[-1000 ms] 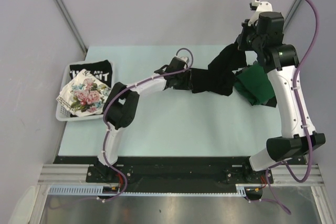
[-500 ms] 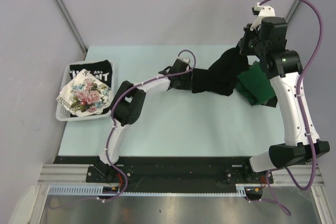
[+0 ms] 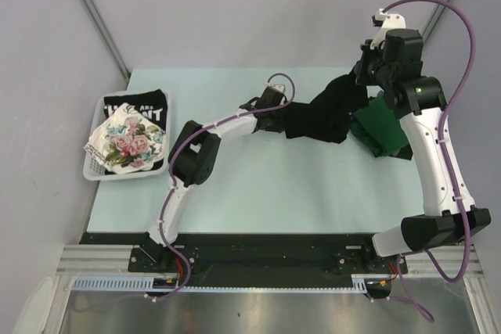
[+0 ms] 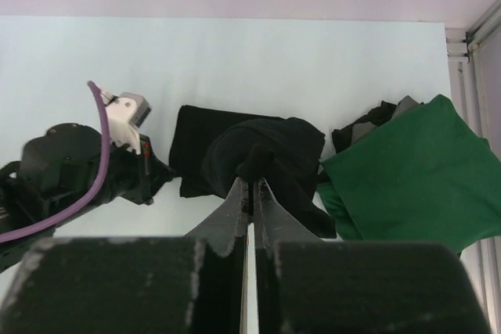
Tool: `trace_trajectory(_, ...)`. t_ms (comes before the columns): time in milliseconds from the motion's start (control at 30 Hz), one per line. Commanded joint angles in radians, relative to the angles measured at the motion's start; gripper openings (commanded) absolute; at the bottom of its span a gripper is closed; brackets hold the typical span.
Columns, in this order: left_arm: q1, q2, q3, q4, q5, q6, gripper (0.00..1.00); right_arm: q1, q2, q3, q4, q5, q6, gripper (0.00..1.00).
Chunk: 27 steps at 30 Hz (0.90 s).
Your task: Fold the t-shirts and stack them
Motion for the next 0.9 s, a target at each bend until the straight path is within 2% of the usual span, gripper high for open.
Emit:
trace_trajectory(0,0.025,-0.111,0.045,-0.097,-0.187,0.061,0.0,-0.004,-0.025,-0.046,0.059,0.064,-0.038,0.0)
trace_trajectory(200,0.134,-0.292,0.093,-0.186,-0.271,0.132,0.0,-0.011,0.008,-0.088,0.061,0.2,-0.078,0.0)
trace_trajectory(400,0.3,-0.419,0.159,-0.284,-0.287,0.142,0.0,-0.034,0.054,-0.041,0.079,0.243,-0.085,0.0)
trace_trajectory(633,0.472,-0.596,0.047,-0.297,-0.297,0.17,0.0,-0.042,0.073,-0.06,0.079,0.329,-0.102,0.0)
trace_trajectory(867,0.569,-0.674,0.01,-0.326,-0.254,0.188,0.0,-0.074,0.044,-0.123,0.098,0.372,-0.1,0.0)
